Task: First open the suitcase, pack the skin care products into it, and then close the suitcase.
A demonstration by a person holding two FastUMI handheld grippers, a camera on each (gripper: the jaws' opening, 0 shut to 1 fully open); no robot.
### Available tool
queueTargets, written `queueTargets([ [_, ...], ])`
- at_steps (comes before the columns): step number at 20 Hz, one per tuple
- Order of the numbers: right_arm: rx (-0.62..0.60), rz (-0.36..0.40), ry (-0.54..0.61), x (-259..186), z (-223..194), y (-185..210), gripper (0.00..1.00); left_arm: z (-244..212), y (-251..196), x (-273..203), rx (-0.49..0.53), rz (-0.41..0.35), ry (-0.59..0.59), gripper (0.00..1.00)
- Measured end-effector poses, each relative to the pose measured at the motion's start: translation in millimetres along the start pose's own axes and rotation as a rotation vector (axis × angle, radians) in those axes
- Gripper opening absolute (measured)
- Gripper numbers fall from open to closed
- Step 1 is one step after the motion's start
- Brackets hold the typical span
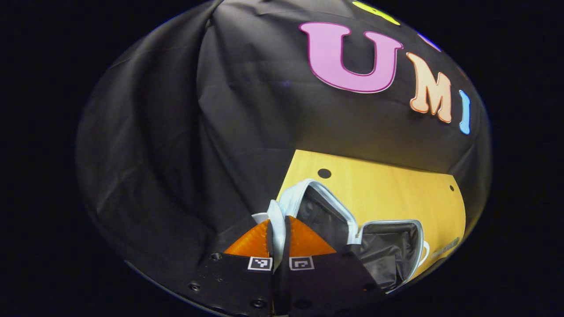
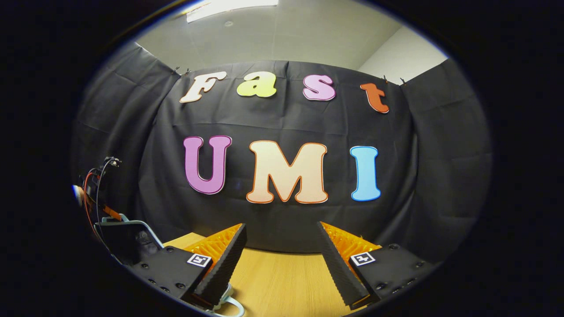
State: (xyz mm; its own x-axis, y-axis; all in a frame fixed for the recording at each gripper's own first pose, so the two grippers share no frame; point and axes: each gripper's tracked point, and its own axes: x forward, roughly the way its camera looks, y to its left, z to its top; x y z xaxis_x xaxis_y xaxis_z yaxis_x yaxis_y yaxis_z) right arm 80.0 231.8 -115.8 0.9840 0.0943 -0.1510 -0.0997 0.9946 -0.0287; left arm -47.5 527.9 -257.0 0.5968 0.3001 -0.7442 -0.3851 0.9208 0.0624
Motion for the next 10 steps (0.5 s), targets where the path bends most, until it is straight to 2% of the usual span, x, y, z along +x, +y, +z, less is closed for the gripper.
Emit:
queueTargets([
  [3,-0.008,-0.009,0.006,2,-3,-1,0.98,-15,31,16,-0.017,0.036,0.035,0.00],
  [10,-0.032,-0.018,0.037,5,-12,-3,0.98,-78,49,58,-0.117,0.062,0.157,0.00],
])
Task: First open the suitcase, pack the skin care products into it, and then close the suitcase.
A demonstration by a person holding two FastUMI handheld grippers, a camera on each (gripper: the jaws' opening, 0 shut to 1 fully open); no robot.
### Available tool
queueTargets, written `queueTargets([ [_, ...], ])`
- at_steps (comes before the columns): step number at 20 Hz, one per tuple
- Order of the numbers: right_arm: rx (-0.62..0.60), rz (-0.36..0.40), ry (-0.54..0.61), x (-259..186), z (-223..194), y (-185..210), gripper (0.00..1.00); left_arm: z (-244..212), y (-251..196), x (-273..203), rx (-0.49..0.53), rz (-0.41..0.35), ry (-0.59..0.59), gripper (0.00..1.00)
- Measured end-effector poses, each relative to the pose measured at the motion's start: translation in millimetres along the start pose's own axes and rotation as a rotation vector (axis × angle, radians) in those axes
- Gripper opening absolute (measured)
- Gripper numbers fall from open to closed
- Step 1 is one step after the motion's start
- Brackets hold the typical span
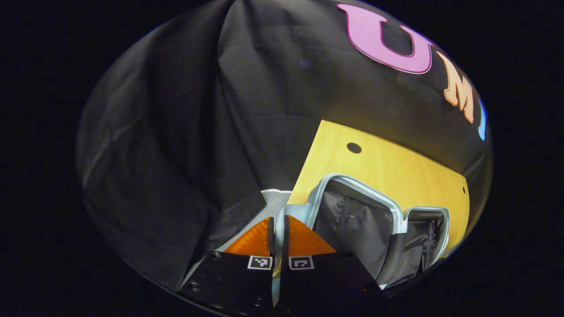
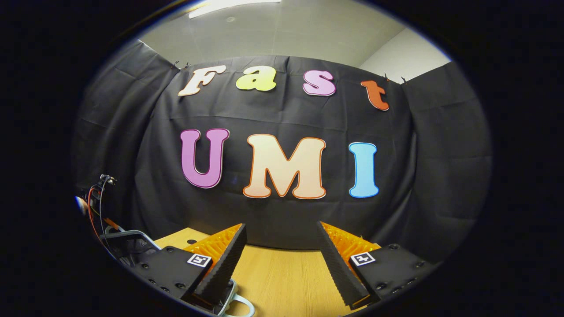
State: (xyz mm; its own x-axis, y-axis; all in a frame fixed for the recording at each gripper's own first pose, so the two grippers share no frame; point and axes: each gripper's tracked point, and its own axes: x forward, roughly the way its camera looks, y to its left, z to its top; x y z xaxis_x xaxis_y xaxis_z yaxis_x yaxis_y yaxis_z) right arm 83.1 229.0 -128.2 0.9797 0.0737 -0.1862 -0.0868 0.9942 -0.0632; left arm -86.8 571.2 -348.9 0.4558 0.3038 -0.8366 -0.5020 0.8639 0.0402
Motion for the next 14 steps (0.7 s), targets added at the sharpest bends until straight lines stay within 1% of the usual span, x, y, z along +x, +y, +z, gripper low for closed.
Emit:
queueTargets([
  [2,-0.009,0.000,0.006,0,-2,0,0.98,-11,3,11,-0.024,0.038,0.010,0.00],
  [3,-0.014,0.000,0.010,0,-4,-2,0.98,-14,5,16,-0.037,0.059,-0.003,0.00],
  [4,-0.019,-0.001,0.013,0,-4,-3,0.98,-18,5,19,-0.044,0.081,-0.027,0.02],
  [5,-0.022,0.000,0.016,-1,-5,-5,0.98,-15,9,18,-0.045,0.120,-0.069,0.10],
  [6,-0.026,0.001,0.017,-1,-6,-7,0.98,-7,5,16,-0.054,0.113,-0.133,0.16],
  [7,-0.031,0.001,0.017,0,-5,-10,1.00,4,-5,13,-0.076,0.078,-0.191,0.17],
  [8,-0.032,0.001,0.012,-1,-5,-13,0.98,14,-16,1,-0.083,0.050,-0.252,0.33],
  [9,-0.027,0.004,0.005,-1,-3,-16,0.98,25,-21,-11,-0.071,0.049,-0.312,0.45],
  [12,-0.014,0.012,-0.026,-7,4,-27,0.98,58,-48,-50,0.002,0.079,-0.485,0.82],
  [13,-0.013,0.016,-0.035,-9,6,-33,0.98,68,-61,-67,0.016,0.075,-0.541,0.86],
  [14,-0.011,0.020,-0.046,-12,9,-40,0.98,73,-79,-84,0.029,0.047,-0.589,0.88],
])
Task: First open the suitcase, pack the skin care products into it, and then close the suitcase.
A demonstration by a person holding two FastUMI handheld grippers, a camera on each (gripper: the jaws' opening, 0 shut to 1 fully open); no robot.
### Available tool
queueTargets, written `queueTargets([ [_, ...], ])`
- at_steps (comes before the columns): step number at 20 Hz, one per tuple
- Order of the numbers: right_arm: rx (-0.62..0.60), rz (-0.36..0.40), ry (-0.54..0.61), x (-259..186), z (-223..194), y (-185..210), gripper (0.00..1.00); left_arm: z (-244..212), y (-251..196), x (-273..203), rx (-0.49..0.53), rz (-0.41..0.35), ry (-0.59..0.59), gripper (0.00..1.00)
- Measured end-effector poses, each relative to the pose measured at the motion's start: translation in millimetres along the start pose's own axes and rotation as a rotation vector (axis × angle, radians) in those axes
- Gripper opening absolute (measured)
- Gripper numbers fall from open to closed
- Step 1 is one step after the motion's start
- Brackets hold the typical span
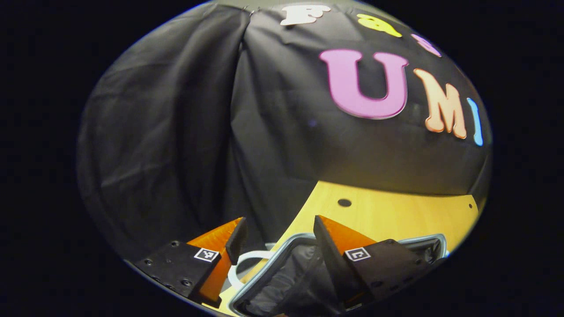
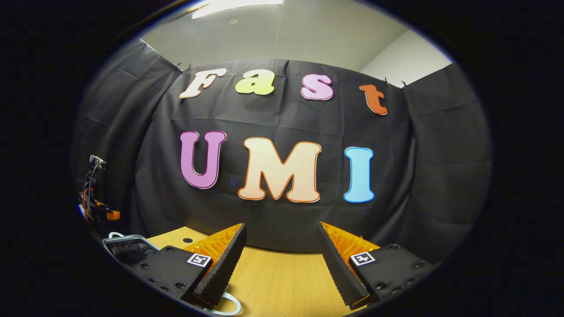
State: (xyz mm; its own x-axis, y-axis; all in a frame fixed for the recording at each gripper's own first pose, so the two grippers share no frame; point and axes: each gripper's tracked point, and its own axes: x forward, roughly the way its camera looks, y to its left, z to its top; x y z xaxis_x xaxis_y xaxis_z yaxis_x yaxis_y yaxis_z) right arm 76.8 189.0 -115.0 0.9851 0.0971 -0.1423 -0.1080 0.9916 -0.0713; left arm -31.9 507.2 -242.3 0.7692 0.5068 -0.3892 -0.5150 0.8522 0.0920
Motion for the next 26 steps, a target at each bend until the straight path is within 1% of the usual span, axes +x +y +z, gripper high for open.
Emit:
queueTargets([
  [1,0.002,0.002,-0.010,-3,3,-7,0.98,15,-14,-9,-0.009,-0.025,-0.053,0.90],
  [2,0.005,0.004,-0.019,-7,5,-15,1.00,27,-35,-21,-0.017,-0.051,-0.085,0.91],
  [5,0.016,0.013,-0.033,-17,9,-38,0.98,53,-86,-56,-0.038,-0.111,-0.160,0.89],
  [6,0.021,0.012,-0.037,-20,10,-47,1.00,59,-102,-67,-0.046,-0.128,-0.174,0.89],
  [8,0.027,0.011,-0.043,-28,10,-63,0.98,71,-131,-90,-0.047,-0.144,-0.210,0.90],
  [9,0.028,0.007,-0.042,-31,9,-72,1.00,74,-145,-99,-0.051,-0.158,-0.218,0.89],
  [10,0.031,0.007,-0.040,-34,7,-80,0.98,73,-160,-107,-0.048,-0.169,-0.225,0.89],
  [11,0.035,0.007,-0.038,-38,6,-87,0.98,73,-175,-116,-0.040,-0.176,-0.231,0.91],
  [13,0.037,0.003,-0.043,-47,6,-103,0.98,74,-205,-131,-0.017,-0.195,-0.244,0.92],
  [15,0.042,-0.001,-0.053,-54,5,-117,1.00,68,-239,-148,0.004,-0.236,-0.241,0.92],
  [17,0.051,-0.004,-0.061,-62,3,-128,0.98,58,-274,-164,0.022,-0.277,-0.232,0.93],
  [19,0.058,-0.005,-0.063,-68,-4,-140,1.00,44,-310,-179,0.022,-0.328,-0.214,0.93],
  [21,0.061,-0.004,-0.056,-75,-11,-149,0.98,26,-344,-193,0.017,-0.374,-0.180,0.94],
  [24,0.055,0.009,-0.037,-81,-23,-163,0.98,-9,-395,-215,0.016,-0.443,-0.119,0.94],
  [26,0.052,0.019,-0.023,-86,-29,-172,0.98,-36,-422,-225,0.034,-0.487,-0.075,0.93],
])
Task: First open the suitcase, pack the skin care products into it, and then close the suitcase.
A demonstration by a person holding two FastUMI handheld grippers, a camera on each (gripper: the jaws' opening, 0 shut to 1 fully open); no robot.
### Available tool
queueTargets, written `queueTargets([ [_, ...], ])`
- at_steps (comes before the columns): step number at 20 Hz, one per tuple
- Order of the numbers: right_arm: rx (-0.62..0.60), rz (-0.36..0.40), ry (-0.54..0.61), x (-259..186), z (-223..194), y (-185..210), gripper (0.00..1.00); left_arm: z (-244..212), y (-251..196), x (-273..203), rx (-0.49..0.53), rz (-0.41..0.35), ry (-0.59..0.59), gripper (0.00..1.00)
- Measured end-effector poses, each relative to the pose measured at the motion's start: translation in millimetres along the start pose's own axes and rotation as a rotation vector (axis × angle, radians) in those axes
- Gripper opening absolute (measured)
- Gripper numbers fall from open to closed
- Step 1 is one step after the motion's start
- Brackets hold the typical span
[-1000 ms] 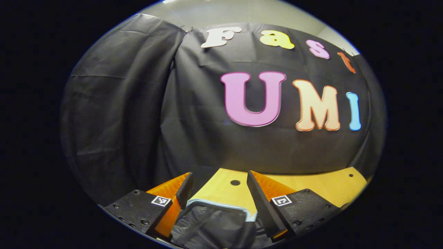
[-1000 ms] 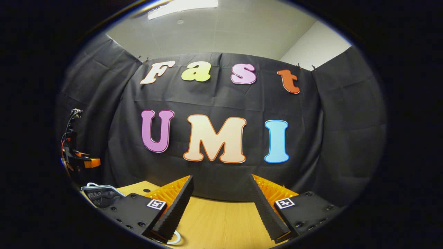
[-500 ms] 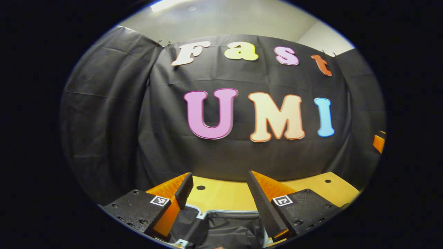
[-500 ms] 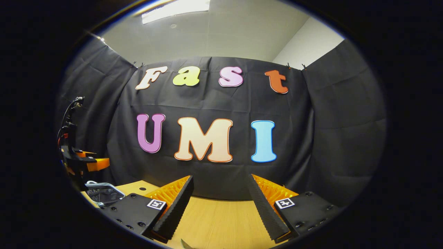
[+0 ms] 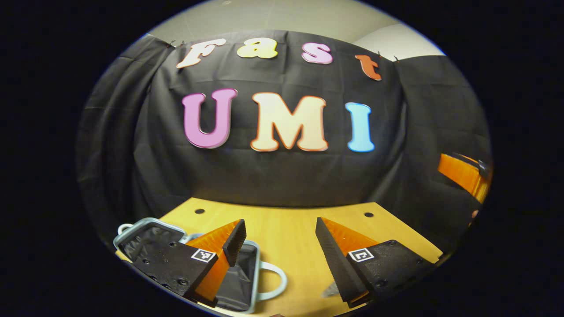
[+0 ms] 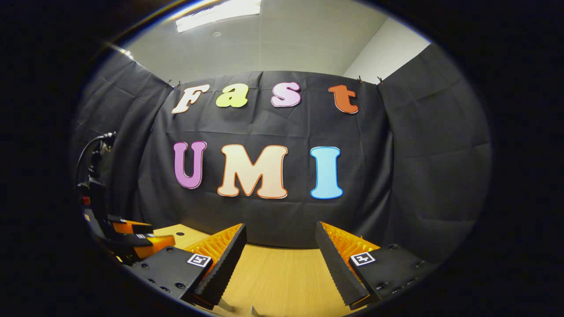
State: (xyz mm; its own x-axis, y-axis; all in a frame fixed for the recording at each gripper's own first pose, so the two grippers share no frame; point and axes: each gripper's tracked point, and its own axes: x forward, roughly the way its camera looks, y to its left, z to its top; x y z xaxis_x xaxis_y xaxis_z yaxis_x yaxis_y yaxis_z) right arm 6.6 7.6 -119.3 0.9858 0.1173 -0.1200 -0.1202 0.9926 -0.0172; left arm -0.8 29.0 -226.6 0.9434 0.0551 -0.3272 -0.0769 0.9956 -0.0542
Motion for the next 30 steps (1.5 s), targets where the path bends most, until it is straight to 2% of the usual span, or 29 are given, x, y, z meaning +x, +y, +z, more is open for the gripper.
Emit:
queueTargets([
  [1,-0.001,0.001,0.005,-3,-2,-5,0.96,-14,-13,2,0.003,-0.018,0.028,0.93],
  [5,-0.016,0.004,0.022,-12,-11,-21,1.00,-54,-46,5,-0.002,-0.064,0.103,0.94],
  [14,-0.067,0.014,0.080,-27,-38,-31,0.98,-152,-82,10,-0.017,-0.123,0.262,0.92],
  [18,-0.070,0.042,0.120,-34,-67,-19,0.99,-186,-90,20,0.009,-0.147,0.311,0.72],
  [19,-0.070,0.051,0.132,-35,-75,-16,0.99,-192,-93,22,0.016,-0.160,0.319,0.61],
  [21,-0.070,0.071,0.151,-38,-90,-7,0.99,-196,-92,26,0.031,-0.164,0.317,0.32],
  [23,-0.079,0.088,0.167,-38,-106,0,0.99,-193,-92,28,0.008,-0.183,0.330,0.20],
  [25,-0.080,0.101,0.193,-36,-128,5,0.99,-185,-89,22,-0.011,-0.167,0.336,0.18],
  [30,-0.035,0.145,0.335,-40,-210,27,0.99,-134,-69,9,0.028,-0.140,0.299,0.18],
])
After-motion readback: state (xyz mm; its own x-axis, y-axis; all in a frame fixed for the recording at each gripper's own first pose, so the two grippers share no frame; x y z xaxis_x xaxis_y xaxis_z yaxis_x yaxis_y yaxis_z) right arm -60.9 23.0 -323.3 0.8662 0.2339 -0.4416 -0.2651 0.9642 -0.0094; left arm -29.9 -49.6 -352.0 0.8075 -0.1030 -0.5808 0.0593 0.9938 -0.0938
